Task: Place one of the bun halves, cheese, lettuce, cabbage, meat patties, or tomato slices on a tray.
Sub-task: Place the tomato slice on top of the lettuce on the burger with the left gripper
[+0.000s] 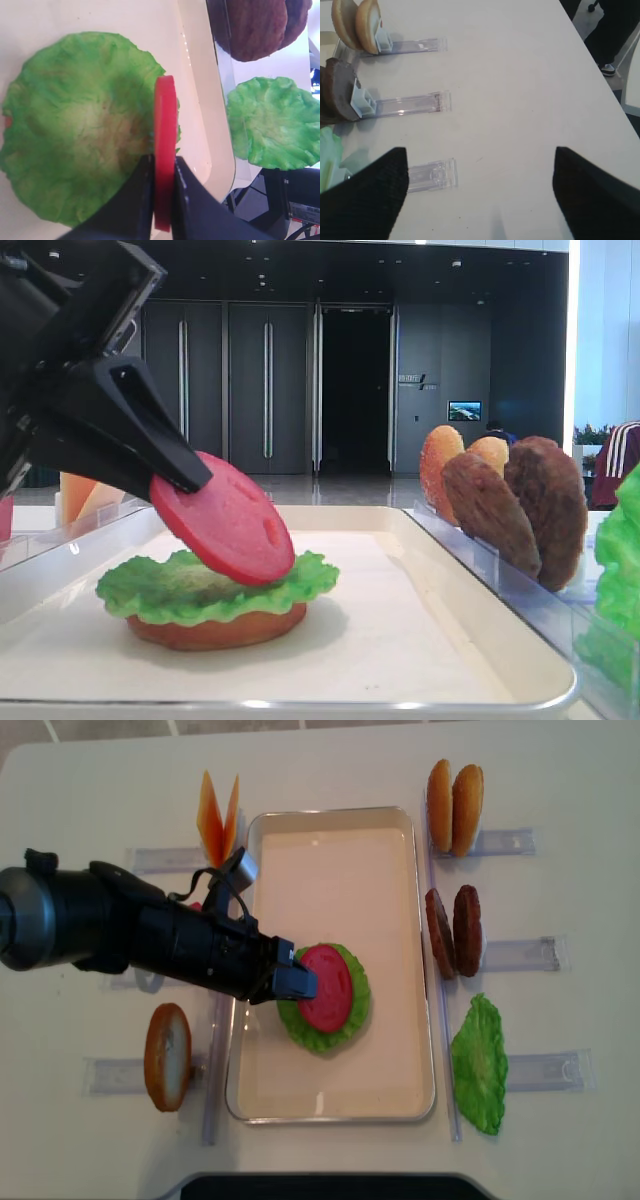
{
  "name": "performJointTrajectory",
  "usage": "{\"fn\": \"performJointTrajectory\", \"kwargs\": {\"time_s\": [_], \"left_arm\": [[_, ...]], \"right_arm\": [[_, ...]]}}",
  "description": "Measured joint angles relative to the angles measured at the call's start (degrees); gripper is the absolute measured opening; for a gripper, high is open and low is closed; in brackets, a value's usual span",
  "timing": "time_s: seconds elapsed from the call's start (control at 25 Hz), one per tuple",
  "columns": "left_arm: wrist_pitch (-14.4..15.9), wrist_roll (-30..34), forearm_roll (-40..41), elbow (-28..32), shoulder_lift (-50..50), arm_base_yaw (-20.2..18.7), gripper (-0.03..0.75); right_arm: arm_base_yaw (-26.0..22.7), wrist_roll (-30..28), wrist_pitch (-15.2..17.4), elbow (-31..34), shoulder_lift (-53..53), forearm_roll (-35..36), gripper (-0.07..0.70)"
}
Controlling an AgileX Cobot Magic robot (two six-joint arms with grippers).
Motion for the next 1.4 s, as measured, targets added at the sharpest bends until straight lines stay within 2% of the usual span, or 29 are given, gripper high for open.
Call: {"fn": "performJointTrajectory", "kwargs": {"time_s": [0.16,0.48,1.16,1.24,1.28,1.4], "left_arm": [[-0.31,0.23,-0.07,0.00,0.00,0.00,0.055],[1.79,6.60,-4.16,0.00,0.00,0.00,0.055],[2.74,8.08,-4.35,-0.24,4.57,0.07,0.061],[2.63,8.14,-4.30,-0.24,4.57,0.07,0.100],[2.37,8.20,-4.26,-0.24,4.57,0.07,0.145],[2.10,8.26,-3.87,-0.24,4.57,0.33,0.346]], "right_arm": [[0.00,0.00,0.00,0.00,0.00,0.00,0.587],[0.00,0.00,0.00,0.00,0.00,0.00,0.587],[0.00,0.00,0.00,0.00,0.00,0.00,0.587],[0.00,0.00,0.00,0.00,0.00,0.00,0.587],[0.00,0.00,0.00,0.00,0.00,0.00,0.587],[0.00,0.00,0.00,0.00,0.00,0.00,0.587]]}}
